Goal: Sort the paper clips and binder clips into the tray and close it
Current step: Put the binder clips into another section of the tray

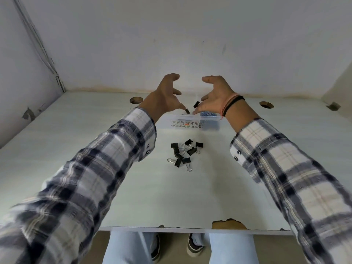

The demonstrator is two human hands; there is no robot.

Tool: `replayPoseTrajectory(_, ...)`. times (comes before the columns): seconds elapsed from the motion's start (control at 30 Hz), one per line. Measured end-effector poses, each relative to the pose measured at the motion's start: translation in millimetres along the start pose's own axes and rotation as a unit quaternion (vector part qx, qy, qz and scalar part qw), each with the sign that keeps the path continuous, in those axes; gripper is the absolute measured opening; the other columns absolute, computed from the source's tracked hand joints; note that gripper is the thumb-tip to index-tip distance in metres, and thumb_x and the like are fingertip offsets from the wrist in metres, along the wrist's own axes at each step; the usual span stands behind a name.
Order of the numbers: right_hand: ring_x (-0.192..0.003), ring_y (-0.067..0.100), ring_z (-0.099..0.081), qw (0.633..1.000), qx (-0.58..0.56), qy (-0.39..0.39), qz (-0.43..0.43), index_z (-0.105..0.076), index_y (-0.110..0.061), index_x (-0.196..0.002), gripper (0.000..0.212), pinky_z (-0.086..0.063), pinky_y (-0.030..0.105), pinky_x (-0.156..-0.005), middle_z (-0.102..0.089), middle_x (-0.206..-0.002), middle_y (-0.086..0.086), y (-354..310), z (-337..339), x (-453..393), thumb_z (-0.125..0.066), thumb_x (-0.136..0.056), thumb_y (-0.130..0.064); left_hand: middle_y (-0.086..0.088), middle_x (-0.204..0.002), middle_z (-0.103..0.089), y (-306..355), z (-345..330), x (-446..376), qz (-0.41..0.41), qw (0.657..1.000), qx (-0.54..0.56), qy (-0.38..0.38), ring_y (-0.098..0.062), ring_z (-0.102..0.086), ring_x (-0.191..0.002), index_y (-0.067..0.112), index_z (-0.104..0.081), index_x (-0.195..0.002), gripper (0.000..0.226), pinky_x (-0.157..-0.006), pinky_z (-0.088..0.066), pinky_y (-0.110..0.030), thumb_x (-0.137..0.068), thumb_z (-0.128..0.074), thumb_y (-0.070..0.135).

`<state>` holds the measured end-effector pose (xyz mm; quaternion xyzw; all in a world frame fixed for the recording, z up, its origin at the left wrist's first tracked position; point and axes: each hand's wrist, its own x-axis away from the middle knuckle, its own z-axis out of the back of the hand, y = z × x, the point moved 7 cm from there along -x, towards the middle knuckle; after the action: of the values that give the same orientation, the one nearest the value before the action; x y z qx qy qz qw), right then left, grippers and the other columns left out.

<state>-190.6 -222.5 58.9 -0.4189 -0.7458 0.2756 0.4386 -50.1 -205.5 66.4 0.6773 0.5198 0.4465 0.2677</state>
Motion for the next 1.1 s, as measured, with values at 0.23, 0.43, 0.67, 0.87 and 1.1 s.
replayPoseTrajectory(0.23, -0.072, 0.032, -0.067, 0.930, 0.348, 0.053, 0.109, -0.063, 0.010, -0.110, 0.022, -0.062, 0.037, -0.065, -0.068, -0.102, 0.030, 26.8, 43.1, 48.5, -0.061, -0.090, 0.000, -0.023, -0.118, -0.068, -26.6, 34.7, 40.1, -0.045, 0.940, -0.337, -0.011, -0.032, -0.068, -0.093, -0.006, -0.064, -0.113, 0.021, -0.068, -0.061, -0.033, -0.096, -0.058, 0.005)
replayPoseTrajectory(0.43, -0.111, 0.024, -0.058, 0.650, 0.749, -0.052, 0.115, -0.051, -0.019, -0.143, 0.056, -0.049, 0.030, -0.093, -0.051, -0.140, 0.010, 81.4, 36.5, 57.6, -0.065, -0.090, -0.007, -0.009, -0.146, -0.047, -87.9, 45.7, 61.2, 0.026, 0.740, -0.661, -0.122, -0.027, -0.061, -0.106, 0.023, -0.051, -0.147, 0.065, -0.071, -0.054, -0.025, -0.089, -0.073, 0.005)
replayPoseTrajectory(0.67, -0.133, 0.035, -0.045, 0.582, 0.808, -0.053, 0.081, -0.039, -0.029, -0.151, 0.074, -0.038, 0.043, -0.112, -0.040, -0.149, 0.013, 103.7, 31.0, 38.8, -0.063, -0.087, -0.057, -0.007, -0.111, -0.060, -98.8, 45.7, 53.2, -0.071, 0.661, -0.743, -0.072, -0.022, -0.064, -0.088, 0.016, -0.065, -0.131, 0.050, -0.077, -0.054, -0.034, -0.089, -0.071, 0.041)
replayPoseTrajectory(0.87, -0.102, 0.025, -0.058, 0.625, 0.763, -0.019, 0.166, -0.064, -0.015, -0.126, 0.046, -0.048, 0.030, -0.089, -0.064, -0.121, 0.011, 102.4, 31.8, 43.4, -0.073, -0.084, -0.030, -0.009, -0.088, -0.073, -91.8, 65.2, 52.3, -0.066, 0.712, -0.699, -0.024, -0.018, -0.072, -0.066, 0.016, -0.068, -0.107, 0.029, -0.076, -0.063, -0.043, -0.081, -0.079, 0.024)
replayPoseTrajectory(1.1, -0.082, 0.019, -0.062, 0.684, 0.691, 0.015, 0.232, -0.072, -0.014, -0.108, 0.031, -0.047, 0.024, -0.075, -0.067, -0.094, 0.005, 103.4, 32.9, 55.9, -0.078, -0.078, -0.018, -0.011, -0.083, -0.075, -94.4, 74.0, 58.1, -0.058, 0.713, -0.699, -0.027, -0.020, -0.069, -0.065, 0.018, -0.063, -0.112, 0.042, -0.076, -0.062, -0.046, -0.075, -0.079, 0.030)
